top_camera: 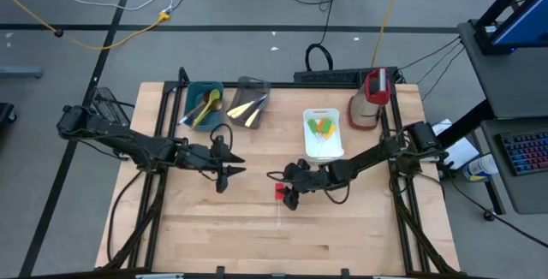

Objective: Pick & Place Kitchen Items
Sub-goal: Put the red spatula into the white bin

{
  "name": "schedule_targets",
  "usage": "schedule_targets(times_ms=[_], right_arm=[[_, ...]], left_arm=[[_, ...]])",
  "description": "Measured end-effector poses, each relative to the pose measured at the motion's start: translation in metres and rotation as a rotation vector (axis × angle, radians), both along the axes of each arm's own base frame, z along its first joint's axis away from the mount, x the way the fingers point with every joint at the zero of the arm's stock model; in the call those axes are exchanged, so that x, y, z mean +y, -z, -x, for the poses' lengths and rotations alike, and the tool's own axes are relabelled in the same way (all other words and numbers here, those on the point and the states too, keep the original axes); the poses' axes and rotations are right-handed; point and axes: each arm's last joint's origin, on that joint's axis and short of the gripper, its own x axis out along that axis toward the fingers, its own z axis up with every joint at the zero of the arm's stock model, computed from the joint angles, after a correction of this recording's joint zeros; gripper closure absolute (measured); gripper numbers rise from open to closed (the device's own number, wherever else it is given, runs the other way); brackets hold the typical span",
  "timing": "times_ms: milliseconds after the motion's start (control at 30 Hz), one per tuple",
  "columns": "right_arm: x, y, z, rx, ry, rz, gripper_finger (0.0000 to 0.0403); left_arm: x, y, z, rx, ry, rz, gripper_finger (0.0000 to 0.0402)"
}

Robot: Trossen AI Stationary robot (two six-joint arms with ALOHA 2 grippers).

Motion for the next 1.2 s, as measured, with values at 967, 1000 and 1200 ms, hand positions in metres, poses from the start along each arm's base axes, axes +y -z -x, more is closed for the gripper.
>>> schedule_targets(times_ms=[967,1000,1200], right_arm=[[0.003,0.027,0.001,0.092,0.208,-0.191,0.0227],[0.003,0.03,0.0,0.093,0.215,-0.19,0.0227],[0.004,0.034,-0.005,0.05,0.203,-0.203,0.0233]], left_arm=[[-0.001,-0.001,0.0,-0.009,0.007,-0.012,0.0261],[-0.001,-0.001,0.0,-0.009,0.013,-0.023,0.0261],[-0.001,-0.001,0.0,-0.009,0.021,-0.034,0.0261]])
